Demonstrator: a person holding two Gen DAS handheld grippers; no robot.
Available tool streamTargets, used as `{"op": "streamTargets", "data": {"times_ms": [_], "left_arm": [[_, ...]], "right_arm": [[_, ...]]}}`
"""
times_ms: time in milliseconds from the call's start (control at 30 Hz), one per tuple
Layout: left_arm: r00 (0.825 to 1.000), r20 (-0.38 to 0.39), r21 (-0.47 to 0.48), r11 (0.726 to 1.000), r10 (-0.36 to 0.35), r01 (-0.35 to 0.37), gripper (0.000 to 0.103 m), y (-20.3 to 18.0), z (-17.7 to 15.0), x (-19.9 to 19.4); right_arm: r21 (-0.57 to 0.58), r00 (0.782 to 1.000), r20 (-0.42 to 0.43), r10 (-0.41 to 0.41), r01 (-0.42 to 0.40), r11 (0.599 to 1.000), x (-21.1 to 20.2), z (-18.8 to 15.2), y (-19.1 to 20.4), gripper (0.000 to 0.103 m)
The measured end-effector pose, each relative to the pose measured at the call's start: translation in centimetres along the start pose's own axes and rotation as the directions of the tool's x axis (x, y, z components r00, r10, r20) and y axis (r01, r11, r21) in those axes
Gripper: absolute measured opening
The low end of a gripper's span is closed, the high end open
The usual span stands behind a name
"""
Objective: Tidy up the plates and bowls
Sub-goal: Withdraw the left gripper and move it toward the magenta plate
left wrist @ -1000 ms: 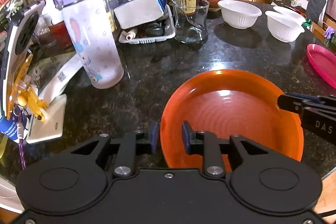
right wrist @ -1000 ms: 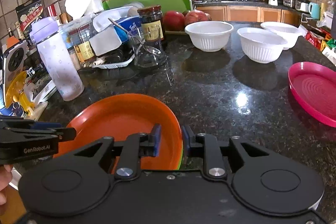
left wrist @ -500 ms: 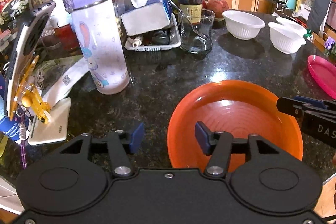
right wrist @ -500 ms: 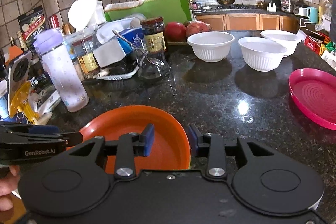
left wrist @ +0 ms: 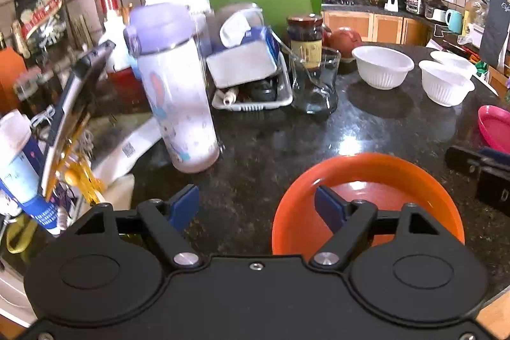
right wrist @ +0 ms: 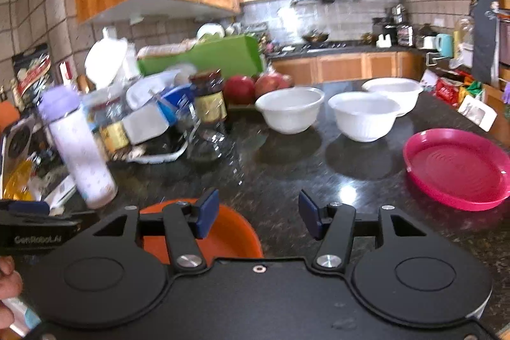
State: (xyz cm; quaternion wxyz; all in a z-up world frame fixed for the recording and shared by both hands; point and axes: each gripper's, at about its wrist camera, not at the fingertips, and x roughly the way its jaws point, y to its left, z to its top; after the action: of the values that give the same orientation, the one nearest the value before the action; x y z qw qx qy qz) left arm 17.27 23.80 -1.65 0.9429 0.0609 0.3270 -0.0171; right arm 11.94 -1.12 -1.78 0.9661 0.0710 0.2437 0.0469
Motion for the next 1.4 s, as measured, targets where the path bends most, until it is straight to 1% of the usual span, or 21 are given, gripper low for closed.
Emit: {"op": "streamTargets", "data": {"times_ms": [133, 267, 467, 633, 767, 833, 1033, 1200, 1300, 1400], "left_arm": [[0.999, -0.004, -0.008, 0.999, -0.050, 0.050, 0.081, -0.1, 0.6, -0.3], [0.998, 0.005, -0.013, 0.998, -0.066, 0.066, 0.081, -0.7, 1.0, -0.7], [0.994, -0.011, -0.018, 0.994, -0.111, 0.111, 0.081, -2.3, 1.5, -0.9], [0.992, -0.018, 0.002, 0.992, -0.127, 0.127, 0.081, -4.6, 1.9, -1.0], [0.987, -0.038, 0.006, 0.987, -0.159, 0.159, 0.081, -6.9, 2.3, -0.8], [0.985, -0.049, 0.006, 0.986, -0.165, 0.165, 0.081, -8.2, 2.5, -0.7], [0.977, -0.087, -0.001, 0.981, -0.195, 0.195, 0.080, -12.8, 3.3, -0.2], [0.972, -0.111, -0.001, 0.978, -0.206, 0.207, 0.081, -16.9, 3.7, 0.6], [0.969, -0.118, -0.013, 0.976, -0.216, 0.216, 0.081, -19.1, 4.1, 1.0], [0.963, -0.133, -0.037, 0.972, -0.234, 0.231, 0.081, -21.0, 4.5, 1.8]], "right_arm": [[0.017, 0.997, 0.065, -0.049, 0.048, 0.999, -1.2, 0.4, -0.9, 0.060], [0.038, 0.990, 0.107, -0.095, 0.091, 0.995, -2.4, 0.8, -2.2, 0.061], [0.083, 0.984, 0.115, -0.135, 0.126, 0.989, -3.8, 1.3, -5.3, 0.061], [0.104, 0.981, 0.114, -0.155, 0.143, 0.984, -4.4, 1.4, -8.1, 0.061], [0.094, 0.978, 0.130, -0.161, 0.150, 0.984, -5.0, 1.6, -10.4, 0.061], [0.086, 0.979, 0.126, -0.160, 0.149, 0.985, -5.1, 1.9, -11.7, 0.061], [0.090, 0.989, 0.089, -0.119, 0.111, 0.990, -4.6, 2.6, -16.6, 0.060], [0.057, 0.989, 0.062, -0.133, 0.130, 0.990, -4.0, 3.1, -20.4, 0.060], [0.064, 0.987, 0.069, -0.144, 0.140, 0.988, -3.6, 3.4, -22.7, 0.060], [0.078, 0.988, 0.057, -0.142, 0.137, 0.987, -3.4, 3.8, -25.1, 0.060]]}}
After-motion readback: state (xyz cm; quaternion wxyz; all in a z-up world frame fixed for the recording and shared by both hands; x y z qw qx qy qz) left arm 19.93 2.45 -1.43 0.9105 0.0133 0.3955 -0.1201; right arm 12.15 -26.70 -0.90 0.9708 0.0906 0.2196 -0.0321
